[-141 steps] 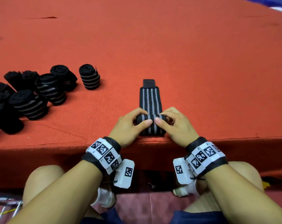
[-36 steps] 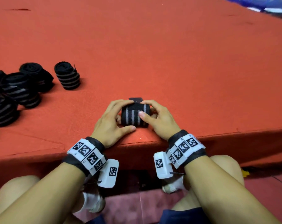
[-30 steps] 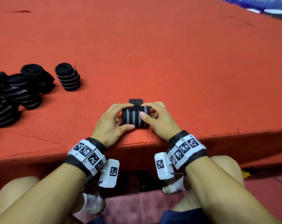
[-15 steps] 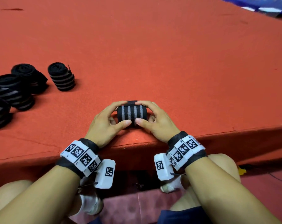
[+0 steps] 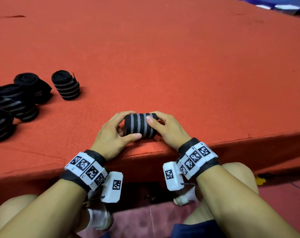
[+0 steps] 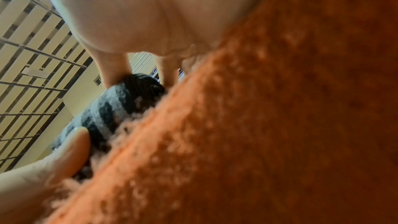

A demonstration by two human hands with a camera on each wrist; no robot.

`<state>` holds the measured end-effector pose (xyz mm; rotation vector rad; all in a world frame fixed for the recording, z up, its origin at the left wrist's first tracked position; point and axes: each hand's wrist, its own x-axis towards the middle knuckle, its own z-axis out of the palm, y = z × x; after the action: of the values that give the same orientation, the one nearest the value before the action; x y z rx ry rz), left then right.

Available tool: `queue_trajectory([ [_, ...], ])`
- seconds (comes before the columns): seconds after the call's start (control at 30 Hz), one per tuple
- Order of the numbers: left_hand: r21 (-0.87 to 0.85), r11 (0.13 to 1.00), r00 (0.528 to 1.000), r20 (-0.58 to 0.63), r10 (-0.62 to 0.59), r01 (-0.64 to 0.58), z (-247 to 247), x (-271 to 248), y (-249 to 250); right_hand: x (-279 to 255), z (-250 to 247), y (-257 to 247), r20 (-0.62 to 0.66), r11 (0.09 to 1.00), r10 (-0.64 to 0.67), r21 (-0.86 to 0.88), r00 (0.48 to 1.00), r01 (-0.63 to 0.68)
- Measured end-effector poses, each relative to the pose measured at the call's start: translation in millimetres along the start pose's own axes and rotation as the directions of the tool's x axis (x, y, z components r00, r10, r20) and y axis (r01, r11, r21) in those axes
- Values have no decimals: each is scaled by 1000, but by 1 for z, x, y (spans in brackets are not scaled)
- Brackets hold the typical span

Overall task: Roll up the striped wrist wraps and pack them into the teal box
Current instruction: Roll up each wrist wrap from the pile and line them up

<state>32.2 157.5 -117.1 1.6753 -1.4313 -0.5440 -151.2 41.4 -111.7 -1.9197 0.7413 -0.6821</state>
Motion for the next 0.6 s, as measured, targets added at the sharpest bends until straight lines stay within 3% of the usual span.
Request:
queue_trajectory([
  [0.13, 47, 998, 999, -3, -38, 38, -1, 2, 0, -8, -3, 0, 36, 994, -46, 101, 998, 42],
  [0.23, 113, 990, 996, 9, -88, 87, -1, 4, 2, -8, -5, 4, 55, 993, -95, 76, 994, 90],
  [0.47, 195, 972, 990, 14, -139, 134, 1, 1, 7, -1, 2, 7, 4, 998, -32, 52, 999, 32],
  [0.6, 168, 983, 997, 32, -77, 71, -1, -2, 9, 0, 3, 4, -13, 1000, 8, -8, 1000, -8],
])
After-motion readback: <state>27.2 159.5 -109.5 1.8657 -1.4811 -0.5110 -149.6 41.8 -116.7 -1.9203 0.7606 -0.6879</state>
